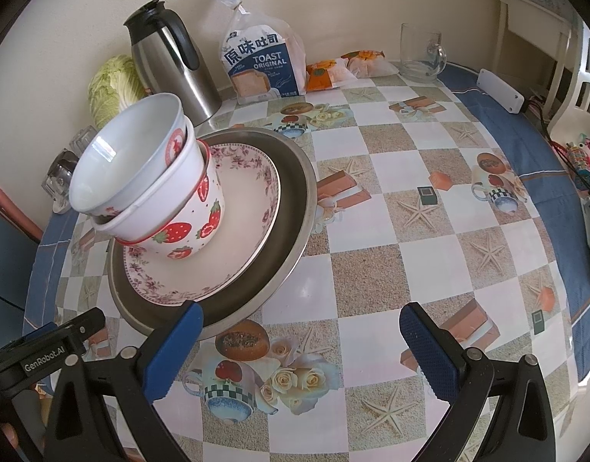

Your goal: Organize plates and bowls

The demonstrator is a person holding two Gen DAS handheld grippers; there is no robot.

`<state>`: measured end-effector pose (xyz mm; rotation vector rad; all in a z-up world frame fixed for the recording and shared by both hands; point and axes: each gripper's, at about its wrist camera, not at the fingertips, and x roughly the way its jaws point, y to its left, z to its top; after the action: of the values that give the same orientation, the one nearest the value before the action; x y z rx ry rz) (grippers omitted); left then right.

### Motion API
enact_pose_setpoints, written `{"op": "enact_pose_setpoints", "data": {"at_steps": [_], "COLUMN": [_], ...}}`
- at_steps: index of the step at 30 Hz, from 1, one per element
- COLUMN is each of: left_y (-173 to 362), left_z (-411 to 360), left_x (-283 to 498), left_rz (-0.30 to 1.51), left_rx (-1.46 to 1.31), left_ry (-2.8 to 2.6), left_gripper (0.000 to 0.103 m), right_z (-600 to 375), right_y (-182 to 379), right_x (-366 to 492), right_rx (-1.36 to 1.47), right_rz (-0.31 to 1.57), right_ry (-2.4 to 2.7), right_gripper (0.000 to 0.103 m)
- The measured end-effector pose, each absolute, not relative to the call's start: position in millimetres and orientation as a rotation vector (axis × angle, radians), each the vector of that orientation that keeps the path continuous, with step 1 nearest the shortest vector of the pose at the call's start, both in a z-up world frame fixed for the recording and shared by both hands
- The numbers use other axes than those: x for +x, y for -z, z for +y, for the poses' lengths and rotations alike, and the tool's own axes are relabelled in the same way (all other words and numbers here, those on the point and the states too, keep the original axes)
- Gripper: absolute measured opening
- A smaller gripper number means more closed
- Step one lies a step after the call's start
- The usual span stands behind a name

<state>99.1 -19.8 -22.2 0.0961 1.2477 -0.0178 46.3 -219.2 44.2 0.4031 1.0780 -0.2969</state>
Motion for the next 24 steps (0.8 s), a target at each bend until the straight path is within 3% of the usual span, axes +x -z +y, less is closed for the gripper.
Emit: {"op": "enact_pose_setpoints", "data": {"at_steps": [24], "left_y": [10], "left_z": [-21], "left_x": [98], "left_rz": [1.18], "left_rx": [0.086], "left_ry": [-0.001], "left_gripper": [0.096], "right_z": [-217], "right_y": [-43], "right_x": [47], "right_rx": [0.399], "right_rz": [1.083], "right_ry": [0.292], "right_gripper": [0.103]}}
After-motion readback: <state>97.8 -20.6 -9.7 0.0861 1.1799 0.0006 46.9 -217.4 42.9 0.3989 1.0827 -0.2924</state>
